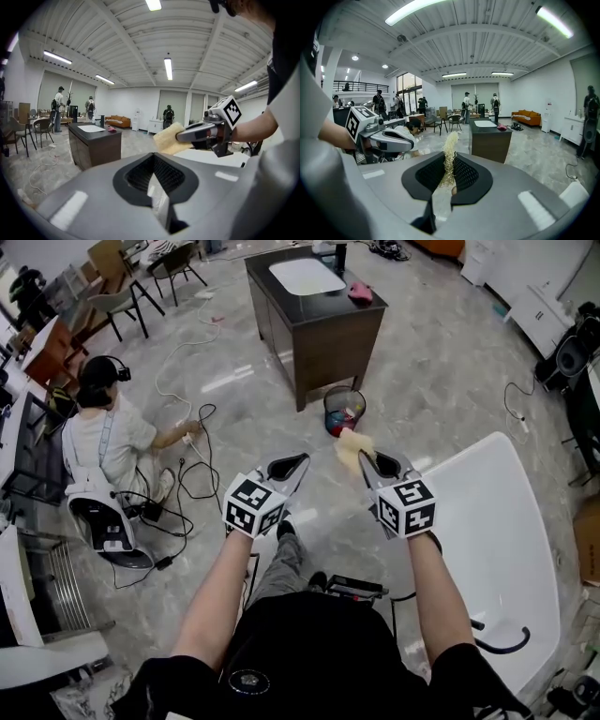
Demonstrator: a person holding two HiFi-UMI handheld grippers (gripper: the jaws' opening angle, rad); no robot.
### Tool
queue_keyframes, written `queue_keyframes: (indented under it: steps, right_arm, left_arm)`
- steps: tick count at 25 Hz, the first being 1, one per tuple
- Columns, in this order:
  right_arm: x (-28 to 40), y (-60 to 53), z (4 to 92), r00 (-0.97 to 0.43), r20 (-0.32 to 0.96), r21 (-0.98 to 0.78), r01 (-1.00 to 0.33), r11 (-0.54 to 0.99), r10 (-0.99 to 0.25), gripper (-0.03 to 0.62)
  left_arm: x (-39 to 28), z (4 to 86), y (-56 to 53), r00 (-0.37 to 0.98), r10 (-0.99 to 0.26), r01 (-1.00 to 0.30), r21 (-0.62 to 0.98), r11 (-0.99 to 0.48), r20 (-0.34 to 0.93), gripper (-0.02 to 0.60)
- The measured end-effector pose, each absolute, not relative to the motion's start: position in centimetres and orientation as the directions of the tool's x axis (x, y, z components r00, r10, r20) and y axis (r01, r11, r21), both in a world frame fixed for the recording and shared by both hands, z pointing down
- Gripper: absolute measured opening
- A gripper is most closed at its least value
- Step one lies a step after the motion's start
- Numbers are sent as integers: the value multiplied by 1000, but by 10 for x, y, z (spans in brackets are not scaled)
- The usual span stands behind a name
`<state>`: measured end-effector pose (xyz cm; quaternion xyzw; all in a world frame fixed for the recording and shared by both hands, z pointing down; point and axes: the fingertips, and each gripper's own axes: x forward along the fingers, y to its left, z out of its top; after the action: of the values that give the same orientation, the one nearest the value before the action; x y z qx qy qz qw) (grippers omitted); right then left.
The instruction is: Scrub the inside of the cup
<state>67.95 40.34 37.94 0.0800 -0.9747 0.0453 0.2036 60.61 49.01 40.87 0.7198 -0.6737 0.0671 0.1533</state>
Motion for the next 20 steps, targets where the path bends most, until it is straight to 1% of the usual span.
queue_keyframes:
  steps: [9, 20]
  right_arm:
    - [599, 360, 384, -893, 429, -54, -178, 983, -138, 43]
    - [505, 322, 375, -880, 439, -25, -215, 976, -182, 43]
  left_arm:
    - [526, 413, 442, 98, -947, -988, 147, -55, 306, 0]
    - [425, 405, 403, 131, -950, -984, 153, -90, 283, 0]
